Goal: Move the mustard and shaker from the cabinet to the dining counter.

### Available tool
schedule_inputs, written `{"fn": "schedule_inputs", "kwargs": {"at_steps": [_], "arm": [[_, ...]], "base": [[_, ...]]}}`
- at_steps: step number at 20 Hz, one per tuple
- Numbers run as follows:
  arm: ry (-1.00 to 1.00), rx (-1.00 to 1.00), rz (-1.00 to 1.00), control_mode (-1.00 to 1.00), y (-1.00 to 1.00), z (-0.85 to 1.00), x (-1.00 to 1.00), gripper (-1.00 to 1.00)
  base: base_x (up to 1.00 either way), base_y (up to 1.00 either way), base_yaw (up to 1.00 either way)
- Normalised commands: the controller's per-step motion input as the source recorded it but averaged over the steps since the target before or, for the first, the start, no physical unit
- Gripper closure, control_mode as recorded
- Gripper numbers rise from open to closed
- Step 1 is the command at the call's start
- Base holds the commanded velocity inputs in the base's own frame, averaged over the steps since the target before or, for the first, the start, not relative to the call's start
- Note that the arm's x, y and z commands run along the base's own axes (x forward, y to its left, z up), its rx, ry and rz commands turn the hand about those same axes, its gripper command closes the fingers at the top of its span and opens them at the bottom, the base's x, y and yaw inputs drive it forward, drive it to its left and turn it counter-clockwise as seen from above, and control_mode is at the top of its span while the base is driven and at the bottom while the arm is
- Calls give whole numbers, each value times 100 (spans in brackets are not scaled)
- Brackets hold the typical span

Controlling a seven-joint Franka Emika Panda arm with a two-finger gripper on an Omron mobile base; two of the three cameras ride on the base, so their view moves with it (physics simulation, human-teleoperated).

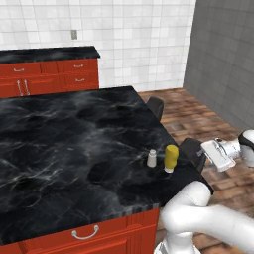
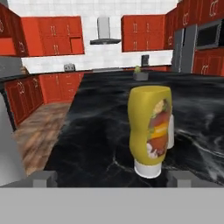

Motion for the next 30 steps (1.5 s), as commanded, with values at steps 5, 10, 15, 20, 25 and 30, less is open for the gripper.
{"fn": "schedule_inputs", "kwargs": {"at_steps": [5,10,15,20,25,30], "arm": [[8,-7,-36,-100,0,34,-34,-100],[15,-2,-41,-100,1,40,-28,-100],[16,-4,-31,-100,1,48,-33,-100],[16,-7,-9,-100,3,55,-42,-100],[13,-5,0,-100,4,52,-51,-100],[8,-5,0,-100,10,49,-50,-100]], "base": [[0,0,0],[0,0,0],[0,0,0],[0,0,0],[0,0,0],[0,0,0]]}}
